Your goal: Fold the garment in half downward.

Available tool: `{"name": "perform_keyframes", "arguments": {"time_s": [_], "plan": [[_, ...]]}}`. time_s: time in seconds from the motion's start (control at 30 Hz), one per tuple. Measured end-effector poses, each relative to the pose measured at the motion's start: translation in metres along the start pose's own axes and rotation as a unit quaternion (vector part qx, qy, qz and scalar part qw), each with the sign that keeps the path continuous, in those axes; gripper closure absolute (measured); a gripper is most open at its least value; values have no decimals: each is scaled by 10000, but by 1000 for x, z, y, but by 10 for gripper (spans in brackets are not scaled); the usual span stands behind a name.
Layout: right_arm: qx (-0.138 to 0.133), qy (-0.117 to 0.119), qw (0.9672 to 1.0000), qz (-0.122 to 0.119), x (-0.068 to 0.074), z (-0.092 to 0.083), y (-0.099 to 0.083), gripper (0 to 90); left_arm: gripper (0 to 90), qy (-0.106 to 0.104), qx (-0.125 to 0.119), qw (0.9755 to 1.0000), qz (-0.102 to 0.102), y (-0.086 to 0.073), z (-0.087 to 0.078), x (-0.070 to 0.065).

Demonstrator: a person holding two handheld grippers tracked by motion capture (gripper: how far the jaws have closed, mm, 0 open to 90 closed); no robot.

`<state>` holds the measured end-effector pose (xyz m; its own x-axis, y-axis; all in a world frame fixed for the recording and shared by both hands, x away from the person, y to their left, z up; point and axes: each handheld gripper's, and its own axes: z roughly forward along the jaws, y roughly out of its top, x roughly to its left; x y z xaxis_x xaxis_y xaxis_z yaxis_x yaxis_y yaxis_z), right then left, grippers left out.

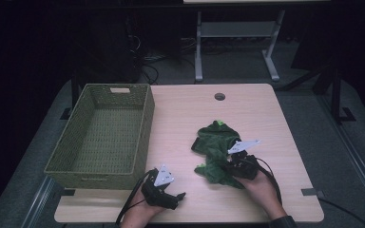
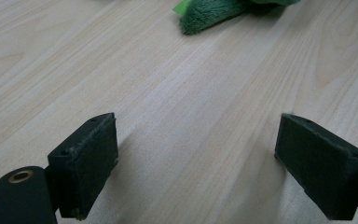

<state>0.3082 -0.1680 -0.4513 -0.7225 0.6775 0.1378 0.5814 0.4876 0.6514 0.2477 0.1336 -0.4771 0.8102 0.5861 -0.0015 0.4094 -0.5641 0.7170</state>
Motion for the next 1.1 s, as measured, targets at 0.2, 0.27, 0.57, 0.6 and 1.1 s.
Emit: {"name": "perform_keyframes", "arguments": {"time_s": [0.2,0.27,0.57,0.6,1.1], "plan": [[-380,-1,9993,52,-4,-28,0,755,125,1,2,10000,22,0,0,0],[-462,-75,9989,32,-9,-43,-7,724,125,-13,3,10000,11,0,0,0],[-462,-268,9983,223,-23,-76,-43,607,125,-29,2,10000,22,0,0,1],[-471,-290,9982,251,-24,-79,-48,599,125,-29,2,10000,20,0,0,1],[-253,-152,9990,346,-28,-96,-103,529,124,-35,-1,10000,25,0,0,1]]}}
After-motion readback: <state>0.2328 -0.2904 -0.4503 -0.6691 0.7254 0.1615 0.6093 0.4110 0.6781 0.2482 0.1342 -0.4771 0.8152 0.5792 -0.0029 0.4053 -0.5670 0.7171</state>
